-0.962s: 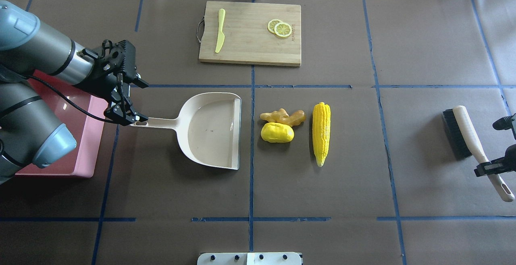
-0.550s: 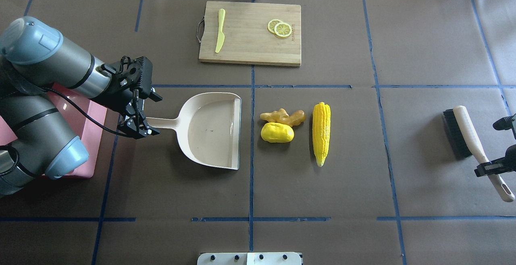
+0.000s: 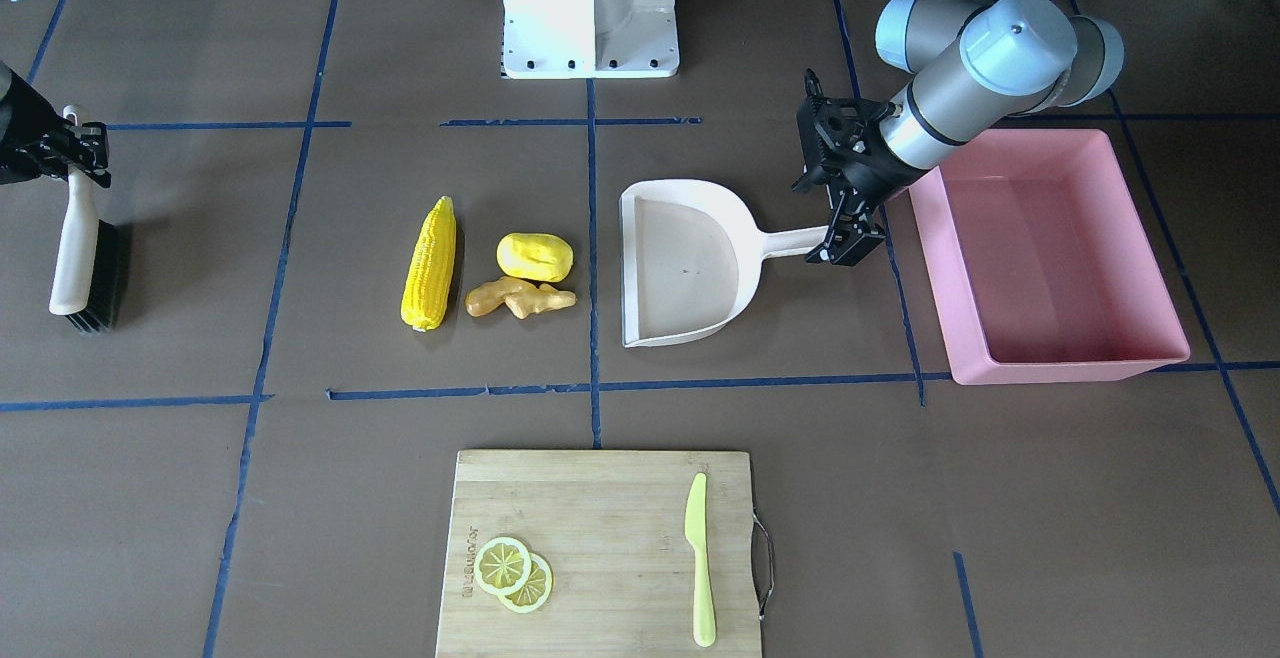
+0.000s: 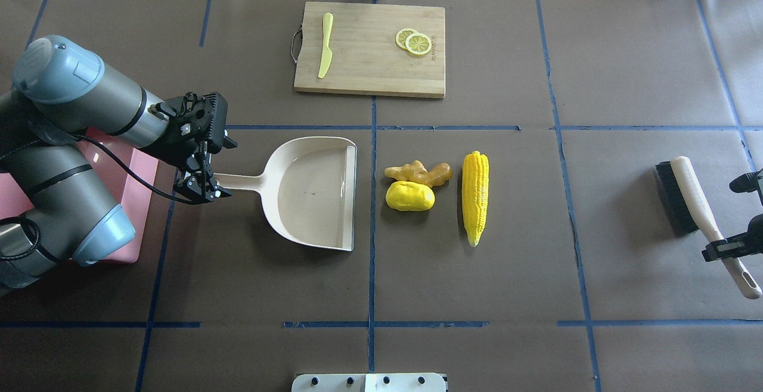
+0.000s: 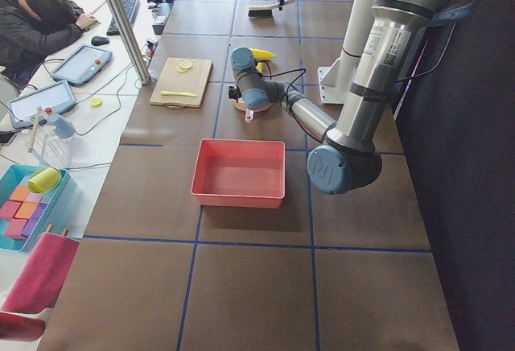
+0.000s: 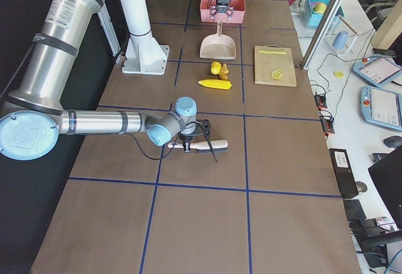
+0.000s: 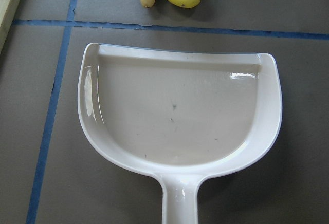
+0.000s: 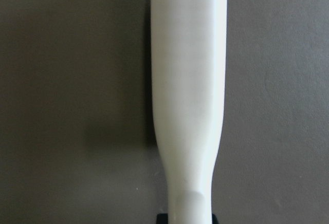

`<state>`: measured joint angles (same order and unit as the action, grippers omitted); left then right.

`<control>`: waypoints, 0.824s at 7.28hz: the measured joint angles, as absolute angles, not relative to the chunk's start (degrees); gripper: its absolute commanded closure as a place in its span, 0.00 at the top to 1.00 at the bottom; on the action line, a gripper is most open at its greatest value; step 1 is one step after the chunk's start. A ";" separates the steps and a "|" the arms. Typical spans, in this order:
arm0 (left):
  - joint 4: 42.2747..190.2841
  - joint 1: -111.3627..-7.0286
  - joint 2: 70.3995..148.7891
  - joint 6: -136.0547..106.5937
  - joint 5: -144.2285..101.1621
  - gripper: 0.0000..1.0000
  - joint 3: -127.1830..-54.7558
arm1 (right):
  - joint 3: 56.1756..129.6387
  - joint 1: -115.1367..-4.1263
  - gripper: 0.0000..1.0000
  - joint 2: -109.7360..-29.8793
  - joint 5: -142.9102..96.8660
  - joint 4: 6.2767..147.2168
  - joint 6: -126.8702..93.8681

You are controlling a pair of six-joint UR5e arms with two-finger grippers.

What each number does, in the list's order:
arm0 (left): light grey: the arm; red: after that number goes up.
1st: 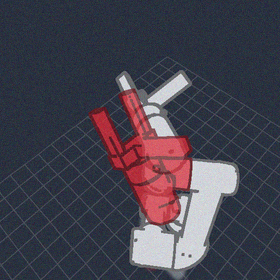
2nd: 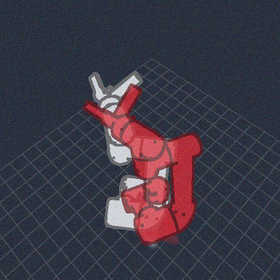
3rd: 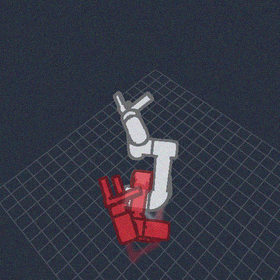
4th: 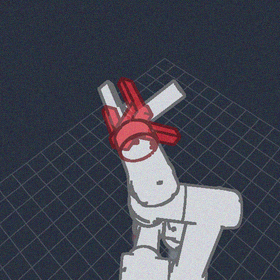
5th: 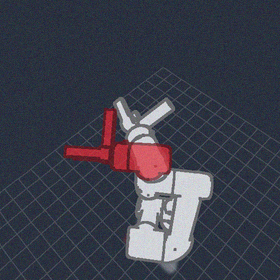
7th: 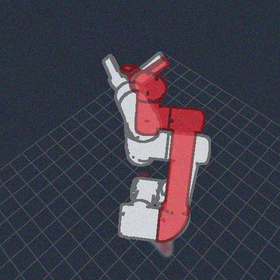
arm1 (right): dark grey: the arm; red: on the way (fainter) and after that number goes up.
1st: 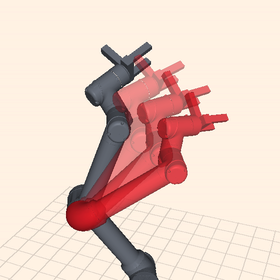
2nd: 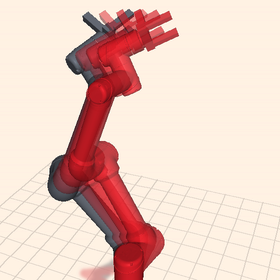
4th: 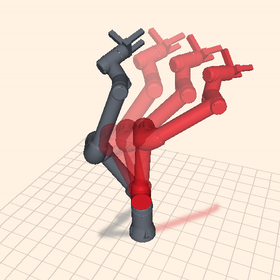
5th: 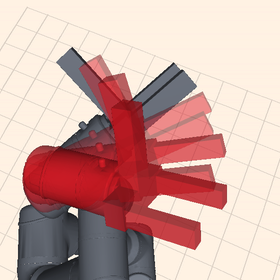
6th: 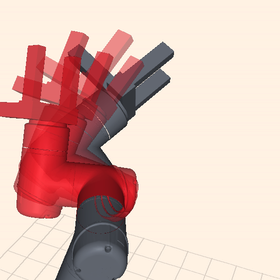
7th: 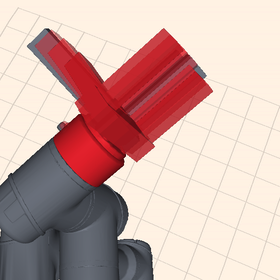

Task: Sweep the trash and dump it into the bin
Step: 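Reach the left gripper over the pink bin and grasp the dustpan handle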

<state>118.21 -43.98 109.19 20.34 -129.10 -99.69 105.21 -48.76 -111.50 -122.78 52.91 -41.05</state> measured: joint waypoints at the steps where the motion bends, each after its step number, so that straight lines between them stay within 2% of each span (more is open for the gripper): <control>1: 118.26 -43.73 109.22 20.52 -129.05 1.00 -98.68 | 105.22 -48.77 0.00 -111.52 -122.78 52.91 -41.04; 6: 118.39 -41.49 109.41 20.50 -127.17 1.00 -95.99 | 105.21 -48.78 0.00 -111.59 -122.78 52.91 -41.05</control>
